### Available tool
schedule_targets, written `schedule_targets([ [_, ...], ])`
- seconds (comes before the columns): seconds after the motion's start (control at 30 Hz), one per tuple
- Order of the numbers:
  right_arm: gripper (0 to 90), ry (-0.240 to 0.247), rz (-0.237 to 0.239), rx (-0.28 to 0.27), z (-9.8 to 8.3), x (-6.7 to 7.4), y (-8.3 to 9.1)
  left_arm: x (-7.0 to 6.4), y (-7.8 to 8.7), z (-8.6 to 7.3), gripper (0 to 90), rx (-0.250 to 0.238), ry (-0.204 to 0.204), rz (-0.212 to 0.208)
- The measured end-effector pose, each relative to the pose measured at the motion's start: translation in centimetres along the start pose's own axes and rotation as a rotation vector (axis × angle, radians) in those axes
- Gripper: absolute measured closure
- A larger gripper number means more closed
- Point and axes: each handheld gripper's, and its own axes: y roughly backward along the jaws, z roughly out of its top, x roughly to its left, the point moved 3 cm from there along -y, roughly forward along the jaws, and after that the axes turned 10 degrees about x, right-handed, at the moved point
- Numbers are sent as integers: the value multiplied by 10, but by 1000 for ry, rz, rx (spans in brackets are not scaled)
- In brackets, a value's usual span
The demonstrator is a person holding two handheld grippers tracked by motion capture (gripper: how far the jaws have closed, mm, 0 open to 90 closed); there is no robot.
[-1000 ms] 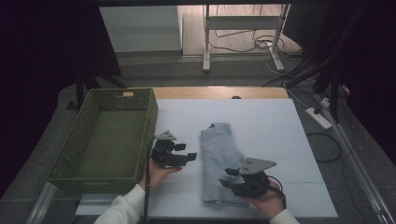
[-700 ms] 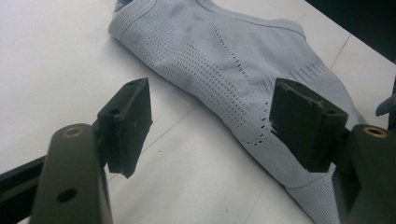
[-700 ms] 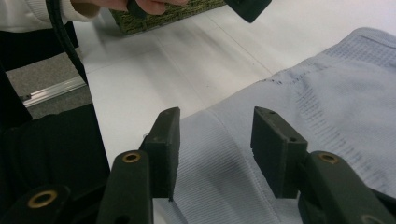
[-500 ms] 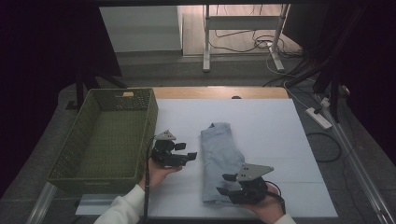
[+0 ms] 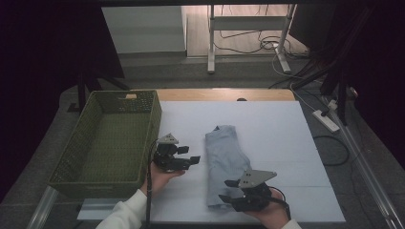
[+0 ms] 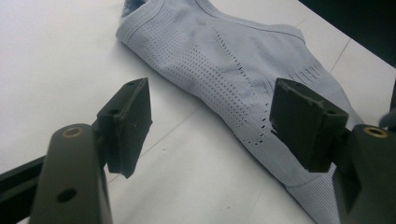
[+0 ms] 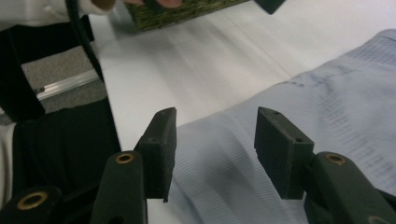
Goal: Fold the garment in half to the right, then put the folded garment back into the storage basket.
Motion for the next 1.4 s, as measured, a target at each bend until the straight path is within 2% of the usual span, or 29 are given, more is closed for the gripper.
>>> schedule_targets([
  [0.27,466,41,35,73,-5,14,-8,0,0,0,302,-1,-1,0],
  [0.67,398,70,48,161,-12,18,-24,0,0,0,302,-1,0,2],
  [0.77,382,91,30,187,-13,19,-28,0,0,0,302,-1,-2,3],
  [0.87,363,138,-19,246,-18,18,-33,0,0,0,302,0,-4,4],
  [0.93,357,141,-23,275,-22,16,-36,0,0,0,302,0,-4,4],
  [1.1,358,148,-31,300,-27,11,-41,0,1,0,302,-2,-3,5],
  [1.23,359,203,-72,323,-28,11,-42,0,2,0,302,-1,-5,7],
  [1.4,381,204,-84,339,-28,9,-41,1,3,0,302,-4,0,8],
])
